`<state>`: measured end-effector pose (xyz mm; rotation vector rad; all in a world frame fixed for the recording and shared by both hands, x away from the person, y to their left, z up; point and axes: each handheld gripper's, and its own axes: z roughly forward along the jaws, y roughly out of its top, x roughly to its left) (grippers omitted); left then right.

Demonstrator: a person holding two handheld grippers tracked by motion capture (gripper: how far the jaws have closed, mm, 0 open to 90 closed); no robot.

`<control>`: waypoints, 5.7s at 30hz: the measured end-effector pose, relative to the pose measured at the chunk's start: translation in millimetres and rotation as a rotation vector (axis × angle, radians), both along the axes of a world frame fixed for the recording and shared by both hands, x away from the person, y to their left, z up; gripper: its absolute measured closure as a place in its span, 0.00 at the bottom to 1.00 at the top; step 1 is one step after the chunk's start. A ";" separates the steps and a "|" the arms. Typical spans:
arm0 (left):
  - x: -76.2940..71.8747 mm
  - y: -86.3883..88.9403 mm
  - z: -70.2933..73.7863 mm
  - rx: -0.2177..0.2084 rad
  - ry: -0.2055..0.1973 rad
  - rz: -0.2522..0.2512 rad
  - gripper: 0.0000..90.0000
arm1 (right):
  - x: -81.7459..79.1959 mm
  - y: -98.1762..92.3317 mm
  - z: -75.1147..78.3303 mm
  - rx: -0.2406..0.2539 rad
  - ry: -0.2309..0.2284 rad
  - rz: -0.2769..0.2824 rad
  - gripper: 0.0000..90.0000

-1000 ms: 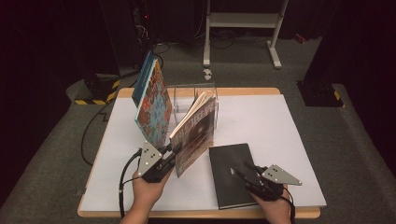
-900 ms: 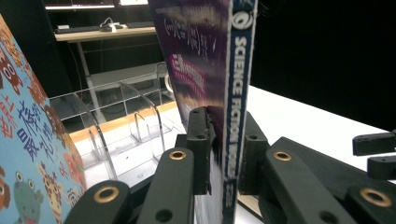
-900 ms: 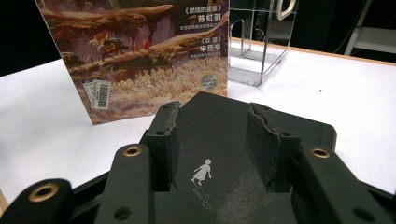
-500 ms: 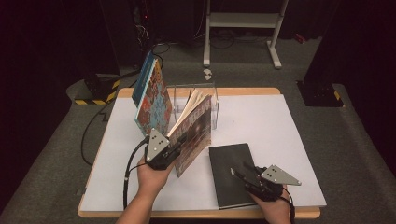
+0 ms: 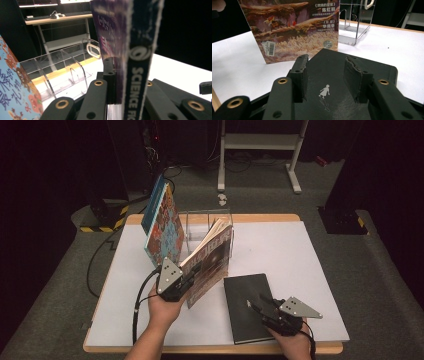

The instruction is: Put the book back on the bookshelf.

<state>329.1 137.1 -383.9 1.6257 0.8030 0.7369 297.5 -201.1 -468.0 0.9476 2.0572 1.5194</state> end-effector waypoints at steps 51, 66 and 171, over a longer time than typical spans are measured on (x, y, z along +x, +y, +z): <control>102.3 -16.9 16.0 0.028 -0.066 0.469 0.93 | -2.9 -4.0 6.8 0.040 -0.010 0.010 0.61; 128.9 -17.6 2.7 0.006 -0.077 0.520 0.93 | -2.7 -3.0 6.3 0.042 -0.007 0.017 0.61; 0.9 -60.4 -121.1 -0.050 0.449 -0.089 0.34 | 18.7 8.5 -17.2 -0.166 0.314 -0.081 0.31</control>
